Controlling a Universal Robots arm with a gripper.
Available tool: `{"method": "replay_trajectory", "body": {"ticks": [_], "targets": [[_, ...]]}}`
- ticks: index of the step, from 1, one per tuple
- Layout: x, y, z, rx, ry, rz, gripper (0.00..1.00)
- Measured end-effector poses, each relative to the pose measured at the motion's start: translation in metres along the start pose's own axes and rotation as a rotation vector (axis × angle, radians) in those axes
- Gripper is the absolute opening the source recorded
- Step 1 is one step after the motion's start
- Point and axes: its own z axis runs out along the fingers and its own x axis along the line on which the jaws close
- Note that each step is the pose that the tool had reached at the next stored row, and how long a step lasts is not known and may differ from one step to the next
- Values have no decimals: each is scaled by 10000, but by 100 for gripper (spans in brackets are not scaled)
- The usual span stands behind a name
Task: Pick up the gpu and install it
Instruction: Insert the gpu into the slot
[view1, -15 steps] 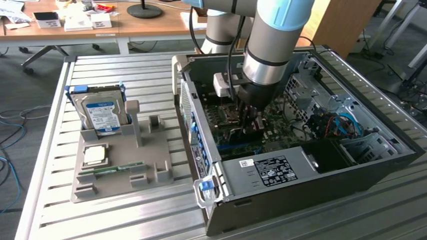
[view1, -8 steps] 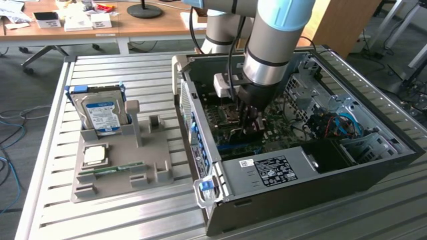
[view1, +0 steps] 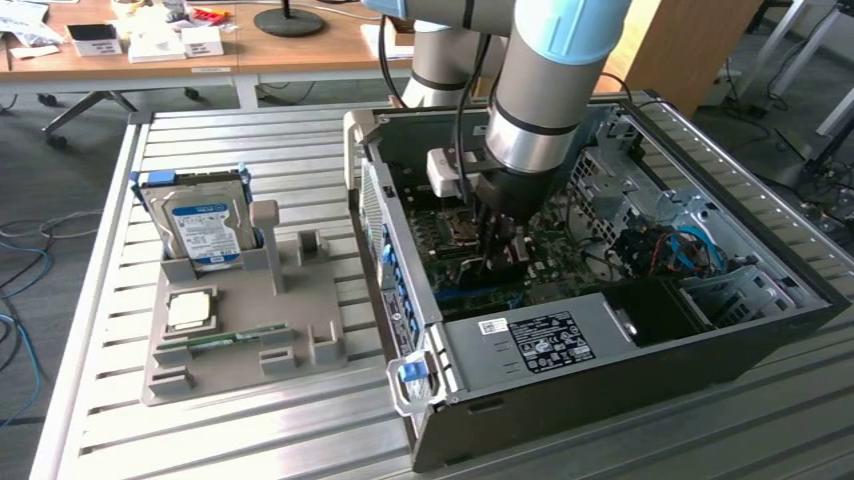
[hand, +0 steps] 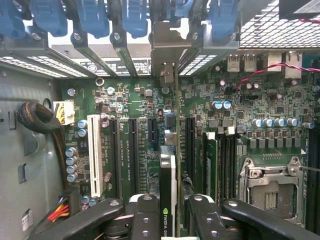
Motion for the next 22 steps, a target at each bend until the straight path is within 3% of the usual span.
{"method": "replay_trajectory", "body": {"ticks": [19, 21, 22], "targets": [[1, 18, 6, -8, -2, 1, 27], [1, 20, 8, 2, -5, 7, 27], [1, 19, 6, 1, -2, 4, 34]]}}
